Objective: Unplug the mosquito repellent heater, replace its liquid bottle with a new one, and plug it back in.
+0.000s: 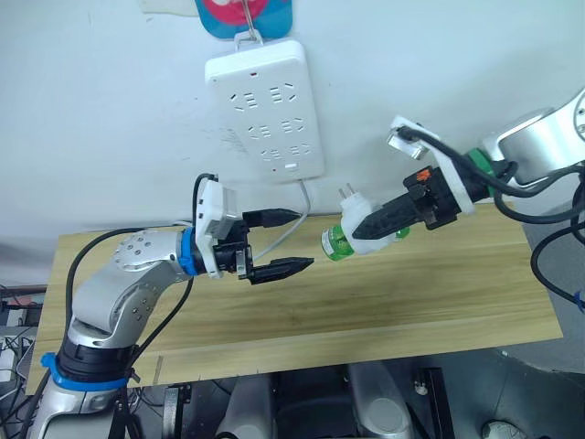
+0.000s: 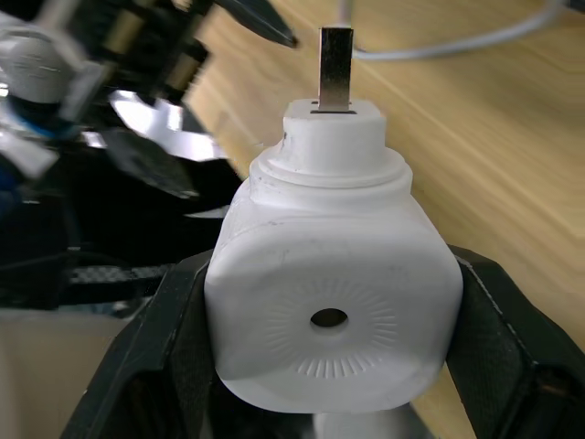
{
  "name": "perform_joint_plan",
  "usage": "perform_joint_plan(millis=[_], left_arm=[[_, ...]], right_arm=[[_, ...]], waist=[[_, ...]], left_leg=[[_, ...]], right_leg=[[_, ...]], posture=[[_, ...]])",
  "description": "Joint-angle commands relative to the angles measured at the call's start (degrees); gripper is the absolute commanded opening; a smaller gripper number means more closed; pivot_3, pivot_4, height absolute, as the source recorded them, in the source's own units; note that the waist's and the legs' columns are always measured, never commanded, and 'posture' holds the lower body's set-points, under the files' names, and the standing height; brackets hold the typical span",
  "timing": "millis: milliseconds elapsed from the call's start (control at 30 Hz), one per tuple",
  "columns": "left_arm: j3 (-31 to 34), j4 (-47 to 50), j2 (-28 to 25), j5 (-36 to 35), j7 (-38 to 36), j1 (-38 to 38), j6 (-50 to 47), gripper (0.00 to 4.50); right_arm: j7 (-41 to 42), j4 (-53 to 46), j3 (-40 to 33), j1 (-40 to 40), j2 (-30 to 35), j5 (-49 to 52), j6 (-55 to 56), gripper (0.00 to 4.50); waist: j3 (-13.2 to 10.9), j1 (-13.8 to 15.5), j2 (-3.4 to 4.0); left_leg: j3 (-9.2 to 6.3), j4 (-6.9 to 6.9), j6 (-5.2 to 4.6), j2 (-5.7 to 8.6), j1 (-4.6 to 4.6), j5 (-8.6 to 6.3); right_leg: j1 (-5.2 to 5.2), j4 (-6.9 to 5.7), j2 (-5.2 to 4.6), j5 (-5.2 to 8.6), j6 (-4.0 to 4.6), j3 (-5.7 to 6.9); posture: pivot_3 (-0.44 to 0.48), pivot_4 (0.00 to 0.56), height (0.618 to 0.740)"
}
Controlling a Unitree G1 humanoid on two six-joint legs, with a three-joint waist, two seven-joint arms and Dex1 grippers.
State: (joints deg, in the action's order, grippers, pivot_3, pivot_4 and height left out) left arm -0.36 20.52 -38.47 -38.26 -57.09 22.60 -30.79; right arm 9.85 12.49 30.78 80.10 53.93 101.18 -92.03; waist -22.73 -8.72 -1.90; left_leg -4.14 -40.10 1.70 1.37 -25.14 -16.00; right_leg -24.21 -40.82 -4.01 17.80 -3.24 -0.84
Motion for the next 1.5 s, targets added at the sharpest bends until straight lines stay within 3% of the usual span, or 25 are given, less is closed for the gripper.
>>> perform_joint_plan(millis=[33,433,1033,1500], left_arm=[[-2.08,2.27,0.0,3.05,0.94,0.9,1.06,4.45],[-9.9,0.04,0.6,16.89,2.02,1.38,7.69,4.45],[-12.74,-4.7,7.93,23.2,4.74,4.19,9.83,4.45],[-14.15,-6.62,10.94,24.2,5.42,7.41,8.41,4.45]], right_arm=[[-1.8,0.69,0.79,1.59,-0.08,-0.85,-0.47,2.96],[-10.54,6.2,1.39,2.65,-4.43,0.98,-0.47,2.96],[-20.88,8.44,2.22,3.72,-7.03,11.07,0.19,2.96],[-20.99,7.76,2.73,3.66,-7.16,11.82,0.28,2.96]], waist=[[0.0,-0.05,0.0],[0.0,-1.06,0.0],[0.0,-1.12,0.0],[0.0,-1.13,0.0]], left_leg=[[-0.01,0.0,0.0,0.0,-0.03,0.0],[-0.03,0.0,-0.01,0.0,-0.12,0.0],[-0.15,-0.08,-0.01,0.0,-0.28,0.0],[-0.19,-0.11,-0.01,0.01,-0.34,0.0]], right_leg=[[-0.01,0.0,0.0,0.0,0.0,0.01],[-0.06,-0.05,-0.01,0.0,0.0,0.04],[-0.06,-0.14,-0.01,0.0,0.0,0.19],[-0.06,-0.15,0.0,-0.01,0.0,0.24]], posture=[[-0.294,0.293,0.74],[-0.307,0.336,0.74],[-0.302,0.326,0.74],[-0.3,0.326,0.74]])
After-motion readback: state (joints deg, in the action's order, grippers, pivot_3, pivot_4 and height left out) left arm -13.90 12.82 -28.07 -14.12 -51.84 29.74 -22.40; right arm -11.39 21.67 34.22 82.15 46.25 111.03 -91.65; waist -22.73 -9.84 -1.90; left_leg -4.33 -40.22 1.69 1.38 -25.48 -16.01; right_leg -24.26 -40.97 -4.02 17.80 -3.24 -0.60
